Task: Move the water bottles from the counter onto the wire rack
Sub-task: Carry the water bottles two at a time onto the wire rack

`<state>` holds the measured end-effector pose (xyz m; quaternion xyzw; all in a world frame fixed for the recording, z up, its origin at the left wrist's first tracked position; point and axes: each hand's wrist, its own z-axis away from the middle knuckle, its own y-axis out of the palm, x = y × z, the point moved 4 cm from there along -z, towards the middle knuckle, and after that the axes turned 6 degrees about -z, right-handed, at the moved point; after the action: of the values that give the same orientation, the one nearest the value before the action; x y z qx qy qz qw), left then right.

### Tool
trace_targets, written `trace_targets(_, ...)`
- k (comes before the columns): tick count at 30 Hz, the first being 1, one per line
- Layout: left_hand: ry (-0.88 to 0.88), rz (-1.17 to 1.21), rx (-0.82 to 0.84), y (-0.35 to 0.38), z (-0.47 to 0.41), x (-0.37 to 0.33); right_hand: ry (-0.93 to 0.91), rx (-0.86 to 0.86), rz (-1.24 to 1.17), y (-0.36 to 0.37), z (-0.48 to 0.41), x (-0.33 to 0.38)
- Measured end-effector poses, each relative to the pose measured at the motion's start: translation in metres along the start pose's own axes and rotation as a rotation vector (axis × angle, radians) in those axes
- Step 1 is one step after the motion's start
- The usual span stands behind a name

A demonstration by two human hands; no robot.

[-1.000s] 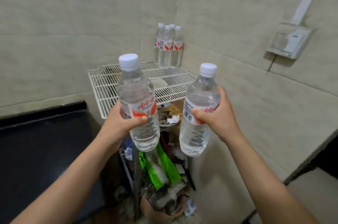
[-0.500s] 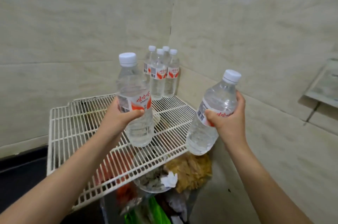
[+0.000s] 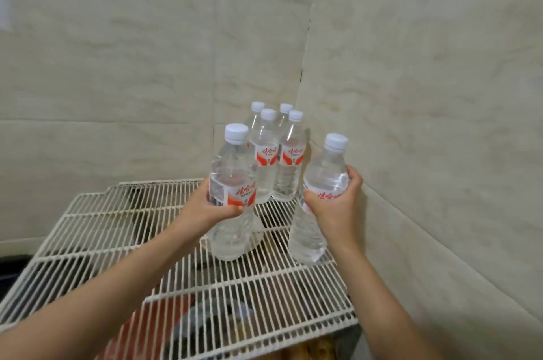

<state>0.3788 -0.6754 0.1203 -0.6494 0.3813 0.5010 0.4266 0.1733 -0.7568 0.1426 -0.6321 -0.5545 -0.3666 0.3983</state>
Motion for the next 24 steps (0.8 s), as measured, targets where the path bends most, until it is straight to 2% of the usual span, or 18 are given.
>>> trace_targets(8,-0.06,-0.021,-0.134,-0.014,-0.015,0.016,-0.026,0.157,-0.023,0.061,-0.062,-0.028)
trace_targets(14,-0.046,0.012,-0.11,0.003,-0.051,0.016,-0.045,0.14,-0.026,0.06,-0.07,-0.052)
trace_targets(18,-0.025,0.07,-0.037,0.027,-0.084,0.013,0.087,0.177,0.132,0.059,-0.06,-0.066)
trace_targets(24,-0.005,0.069,0.033,0.054,-0.111,0.02,0.115,0.125,0.198,0.059,-0.066,-0.08)
